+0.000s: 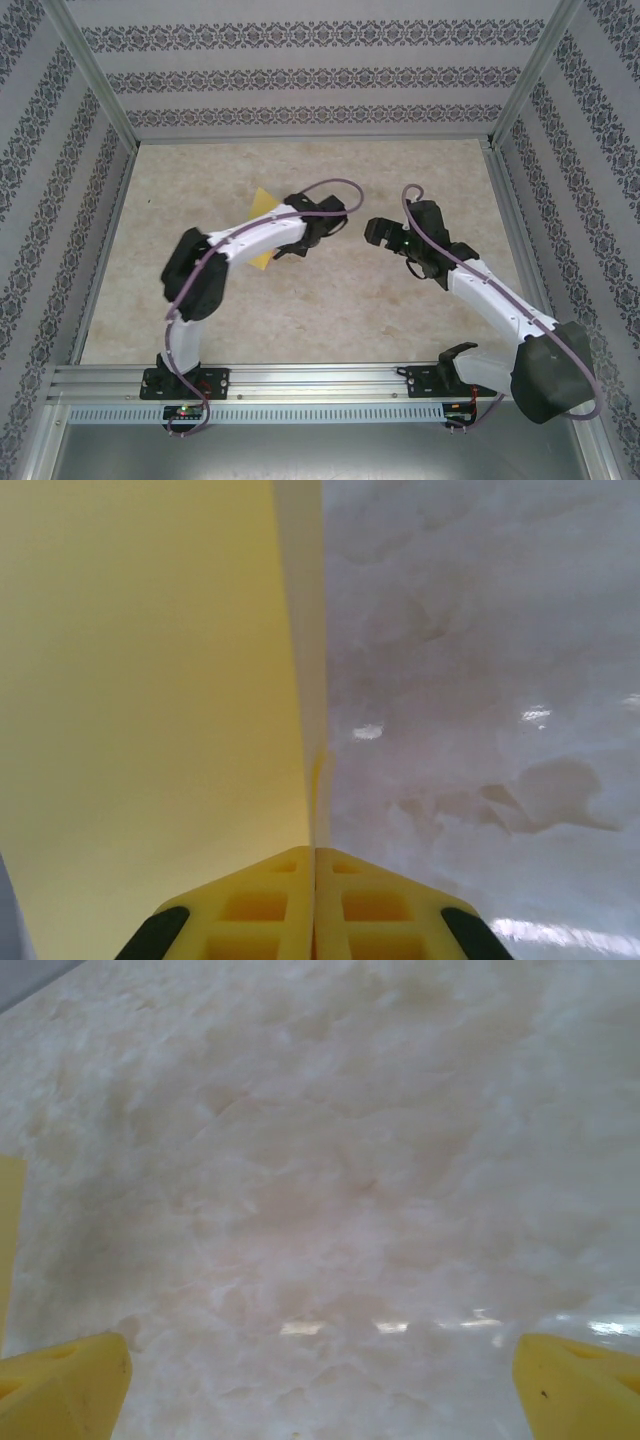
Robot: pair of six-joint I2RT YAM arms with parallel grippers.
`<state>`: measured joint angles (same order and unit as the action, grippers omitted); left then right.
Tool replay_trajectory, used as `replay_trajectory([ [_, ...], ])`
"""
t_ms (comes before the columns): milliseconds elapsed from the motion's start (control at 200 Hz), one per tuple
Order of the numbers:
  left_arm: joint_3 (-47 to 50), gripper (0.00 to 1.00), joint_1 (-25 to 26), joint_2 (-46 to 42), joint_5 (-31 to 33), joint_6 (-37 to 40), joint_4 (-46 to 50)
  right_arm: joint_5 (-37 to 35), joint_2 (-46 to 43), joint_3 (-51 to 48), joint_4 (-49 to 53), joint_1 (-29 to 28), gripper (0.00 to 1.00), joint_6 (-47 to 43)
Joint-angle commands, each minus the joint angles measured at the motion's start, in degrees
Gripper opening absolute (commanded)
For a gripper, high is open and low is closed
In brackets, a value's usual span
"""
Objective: Fold a paper plane with a square sheet of paper (pick it up from the middle)
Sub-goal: Turn over the paper at the center of the table.
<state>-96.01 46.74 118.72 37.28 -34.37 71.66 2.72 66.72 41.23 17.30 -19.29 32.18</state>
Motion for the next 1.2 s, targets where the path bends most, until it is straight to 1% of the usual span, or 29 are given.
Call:
replay_trajectory([
  [0,-6.22,0.08,2.45,6.41,7.84,-2.5,9.94,-0.02,-2.41,-1.93,2.29,4.06,0.98,1.82],
  [150,-10.21,0.08,4.12,12.62,4.85,-1.99,8.49,0.98,-3.52,-2.43,3.92,8.05,0.98,1.17],
  [265,-11.8,0.1,4.98,15.16,2.11,-1.91,7.62,2.11,-3.02,-2.21,4.27,8.96,0.98,0.59],
  [475,-11.63,0.21,5.98,15.45,-3.58,-1.8,5.54,5.39,-0.72,-1.51,3.6,9.67,0.98,0.67],
  [550,-11.07,0.28,6.25,15.08,-5.74,-1.4,4.3,6.39,0.05,-1.31,2.84,9.65,0.98,1.0],
  [669,-11.12,0.35,6.34,14.28,-7.87,-1.71,3.9,7.37,1.02,-0.83,2.5,9.64,0.98,1.11],
  [804,-10.19,0.46,6.61,9.19,-12.99,-1.36,-0.03,8.19,2.13,0.17,3.34,9.71,0.98,0.32],
  [949,-5.17,0.58,6.27,0.43,-19.56,-1.3,-8.51,11.79,4.87,2.28,3.27,9.54,0.97,-0.65],
  [1014,-1.8,0.63,5.62,-3.98,-22.48,-1.47,-12.67,13.94,6.05,2.77,2.29,8.94,0.97,-0.47],
  [1084,2.92,0.65,4.26,-8.94,-25.51,-1.85,-17.68,17.03,7.58,3.04,0.63,7.76,0.97,0.19],
  [1149,8.39,0.69,2.67,-13.83,-27.77,-2.34,-23.0,20.68,9.44,3.32,-1.65,5.36,0.95,1.4],
  [1194,12.29,0.7,1.08,-16.97,-29.69,-2.31,-26.29,22.14,10.89,3.32,-3.45,2.8,0.95,2.51],
])
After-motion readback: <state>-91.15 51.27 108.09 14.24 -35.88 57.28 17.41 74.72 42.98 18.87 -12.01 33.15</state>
